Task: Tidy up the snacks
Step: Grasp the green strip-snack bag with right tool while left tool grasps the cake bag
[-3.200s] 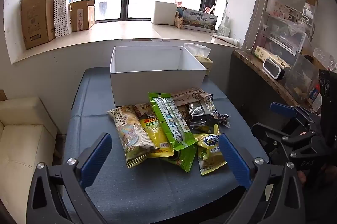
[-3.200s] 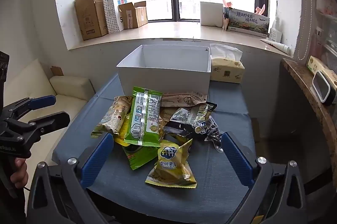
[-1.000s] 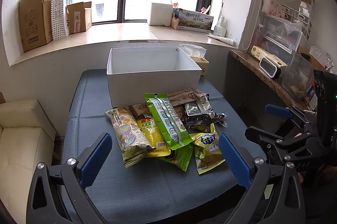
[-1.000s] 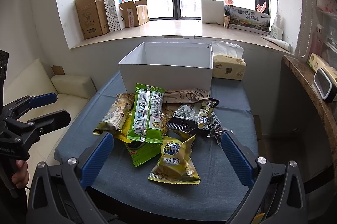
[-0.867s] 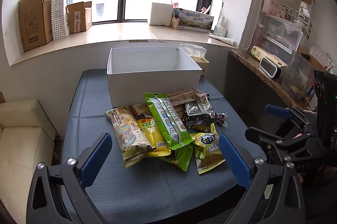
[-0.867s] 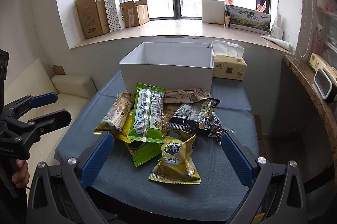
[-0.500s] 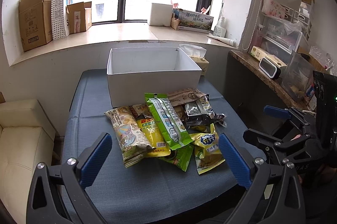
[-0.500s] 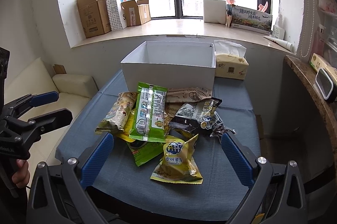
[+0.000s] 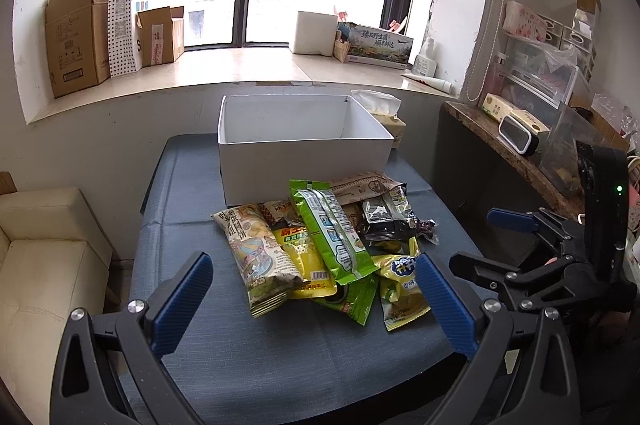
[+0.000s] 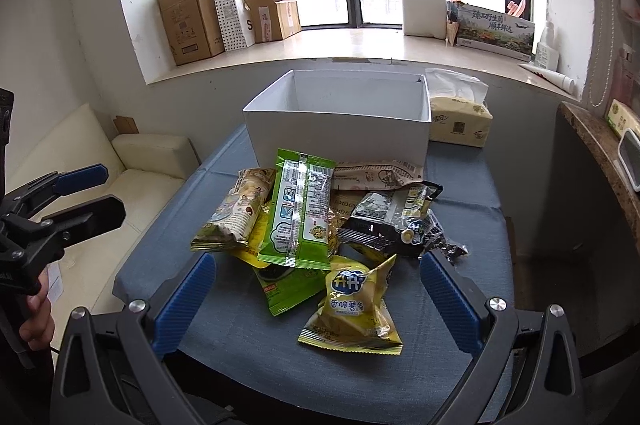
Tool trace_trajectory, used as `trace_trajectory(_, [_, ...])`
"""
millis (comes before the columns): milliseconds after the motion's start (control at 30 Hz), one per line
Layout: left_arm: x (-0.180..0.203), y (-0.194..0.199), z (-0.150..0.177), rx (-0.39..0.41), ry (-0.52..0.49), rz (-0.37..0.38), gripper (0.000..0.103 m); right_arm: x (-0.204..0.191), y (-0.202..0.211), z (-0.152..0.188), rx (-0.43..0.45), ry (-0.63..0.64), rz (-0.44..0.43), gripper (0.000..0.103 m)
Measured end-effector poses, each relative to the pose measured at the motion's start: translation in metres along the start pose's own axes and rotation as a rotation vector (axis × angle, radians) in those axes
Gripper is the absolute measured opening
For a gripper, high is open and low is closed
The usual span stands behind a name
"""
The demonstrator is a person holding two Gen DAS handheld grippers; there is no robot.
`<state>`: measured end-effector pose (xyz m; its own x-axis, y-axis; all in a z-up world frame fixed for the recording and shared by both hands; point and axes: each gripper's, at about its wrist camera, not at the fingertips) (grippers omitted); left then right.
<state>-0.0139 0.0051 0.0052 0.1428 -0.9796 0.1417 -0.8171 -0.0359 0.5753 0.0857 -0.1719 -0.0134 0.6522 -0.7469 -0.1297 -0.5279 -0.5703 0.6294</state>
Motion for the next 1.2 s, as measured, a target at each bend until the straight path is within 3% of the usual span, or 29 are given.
trace_trajectory(167, [-0.019, 0.001, 0.004, -0.002, 0.038, -0.028, 0.103, -0.005, -0.046, -0.012, -0.048, 0.012, -0.088, 0.103])
trace_trajectory(633, [-0.048, -0.003, 0.015, -0.02, 0.103, -0.07, 0.103, 0.001, -0.187, -0.028, -0.25, -0.105, -0.146, 0.103])
trace_trajectory(733, [-0.05, -0.005, 0.016, -0.026, 0.11, -0.071, 0.103, 0.003, -0.201, -0.023, -0.284, -0.125, -0.159, 0.093])
trace_trajectory(767, [-0.05, -0.006, 0.017, -0.029, 0.111, -0.072, 0.103, 0.002, -0.204, -0.021, -0.301, -0.129, -0.159, 0.084])
trace_trajectory(867, [-0.051, -0.01, 0.019, -0.037, 0.117, -0.072, 0.103, -0.001, -0.205, -0.021, -0.3, -0.108, -0.16, 0.073])
trace_trajectory(1033, [-0.054, -0.017, 0.02, -0.054, 0.136, -0.071, 0.103, -0.006, -0.182, -0.026, -0.253, -0.079, -0.174, 0.069])
trace_trajectory(1200, [-0.057, -0.031, 0.02, -0.072, 0.163, -0.067, 0.103, 0.009, -0.132, -0.041, -0.141, -0.114, -0.209, 0.069])
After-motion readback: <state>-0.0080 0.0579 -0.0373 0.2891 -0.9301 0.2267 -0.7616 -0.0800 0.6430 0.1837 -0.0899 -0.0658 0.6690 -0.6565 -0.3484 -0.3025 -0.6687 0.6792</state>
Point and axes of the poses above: each gripper's, at about its wrist camera, not at the fingertips, and y roughly against the way its jaws point, x to its right, z to its underside, and after that the axes turned 4 degrees about x, right-handed
